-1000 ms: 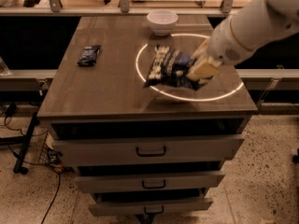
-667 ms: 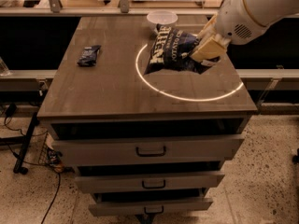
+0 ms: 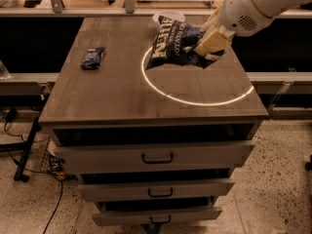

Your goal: Place blue chip bag into white bowl

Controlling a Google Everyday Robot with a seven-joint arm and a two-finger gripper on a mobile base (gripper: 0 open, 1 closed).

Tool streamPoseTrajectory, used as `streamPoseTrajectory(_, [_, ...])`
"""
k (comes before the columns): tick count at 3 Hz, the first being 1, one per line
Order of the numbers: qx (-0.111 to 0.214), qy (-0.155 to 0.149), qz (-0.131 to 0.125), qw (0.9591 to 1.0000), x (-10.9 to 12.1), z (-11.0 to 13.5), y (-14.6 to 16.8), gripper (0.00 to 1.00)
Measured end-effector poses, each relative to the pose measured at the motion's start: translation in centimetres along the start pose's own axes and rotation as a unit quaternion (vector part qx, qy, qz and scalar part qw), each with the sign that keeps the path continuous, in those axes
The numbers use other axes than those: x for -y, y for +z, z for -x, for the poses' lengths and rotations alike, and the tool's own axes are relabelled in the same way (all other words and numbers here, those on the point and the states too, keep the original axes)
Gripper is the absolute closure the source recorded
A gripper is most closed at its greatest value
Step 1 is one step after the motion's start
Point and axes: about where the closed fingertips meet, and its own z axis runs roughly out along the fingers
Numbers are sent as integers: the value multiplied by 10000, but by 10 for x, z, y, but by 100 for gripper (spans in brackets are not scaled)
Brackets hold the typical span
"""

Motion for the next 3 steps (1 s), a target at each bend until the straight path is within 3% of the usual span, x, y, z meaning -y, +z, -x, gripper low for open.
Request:
streamPoseTrajectory(1, [273,-29,-407,9988,48,32,0,100])
streamPoseTrajectory(2, [273,-29,-408,9988,48,32,0,100])
streamPoseTrajectory(3, [394,3,-547,9977,63,49,25,100])
